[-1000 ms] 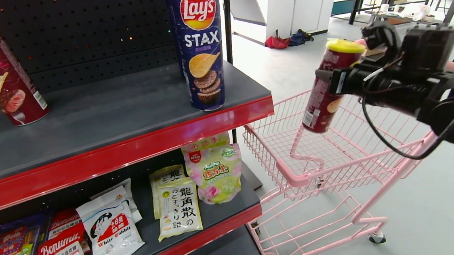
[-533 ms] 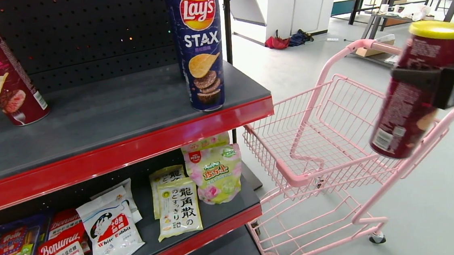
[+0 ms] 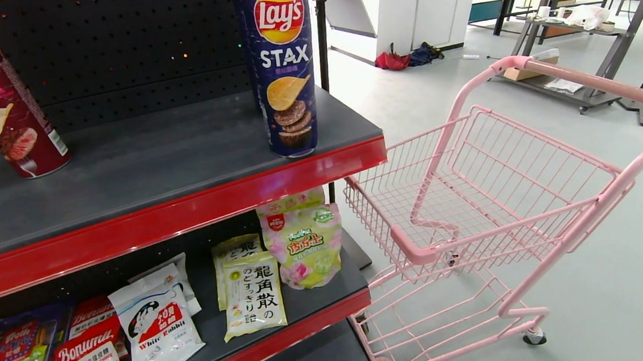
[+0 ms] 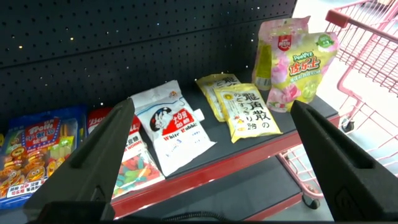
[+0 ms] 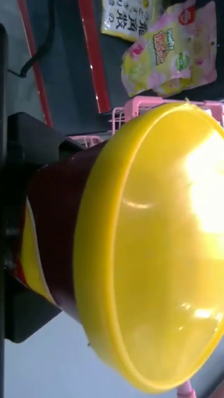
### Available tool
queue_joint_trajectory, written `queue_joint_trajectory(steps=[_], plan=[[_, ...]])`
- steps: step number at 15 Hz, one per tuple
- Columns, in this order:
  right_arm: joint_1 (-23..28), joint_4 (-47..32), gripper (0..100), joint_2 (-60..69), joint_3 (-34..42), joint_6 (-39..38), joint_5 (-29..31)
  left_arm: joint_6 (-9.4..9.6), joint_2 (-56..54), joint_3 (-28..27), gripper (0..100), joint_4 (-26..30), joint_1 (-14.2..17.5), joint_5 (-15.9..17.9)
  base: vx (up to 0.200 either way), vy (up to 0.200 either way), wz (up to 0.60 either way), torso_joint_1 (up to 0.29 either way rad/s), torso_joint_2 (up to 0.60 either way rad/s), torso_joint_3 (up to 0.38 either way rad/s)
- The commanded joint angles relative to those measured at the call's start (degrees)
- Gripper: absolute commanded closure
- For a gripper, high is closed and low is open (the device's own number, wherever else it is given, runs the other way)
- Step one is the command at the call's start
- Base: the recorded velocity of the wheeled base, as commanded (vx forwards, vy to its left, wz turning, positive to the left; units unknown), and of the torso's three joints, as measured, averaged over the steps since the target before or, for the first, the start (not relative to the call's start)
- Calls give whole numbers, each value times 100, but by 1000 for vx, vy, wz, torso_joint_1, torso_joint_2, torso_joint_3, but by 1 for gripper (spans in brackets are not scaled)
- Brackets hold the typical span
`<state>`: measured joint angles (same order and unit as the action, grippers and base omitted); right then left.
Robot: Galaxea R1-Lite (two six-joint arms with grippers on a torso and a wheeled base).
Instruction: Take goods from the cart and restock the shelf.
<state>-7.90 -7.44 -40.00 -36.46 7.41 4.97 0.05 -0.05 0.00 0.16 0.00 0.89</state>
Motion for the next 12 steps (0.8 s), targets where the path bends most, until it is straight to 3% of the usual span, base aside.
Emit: queue_joint_trajectory(steps=[1,12], plan=[[96,-3,100,282,60,15,12,-5,5,0,0,2,0,-1,0,0,0,0,0,0],[104,-3,100,352,157,-20,-14,-5,5,0,0,2,0,8,0,0,0,0,0,0]])
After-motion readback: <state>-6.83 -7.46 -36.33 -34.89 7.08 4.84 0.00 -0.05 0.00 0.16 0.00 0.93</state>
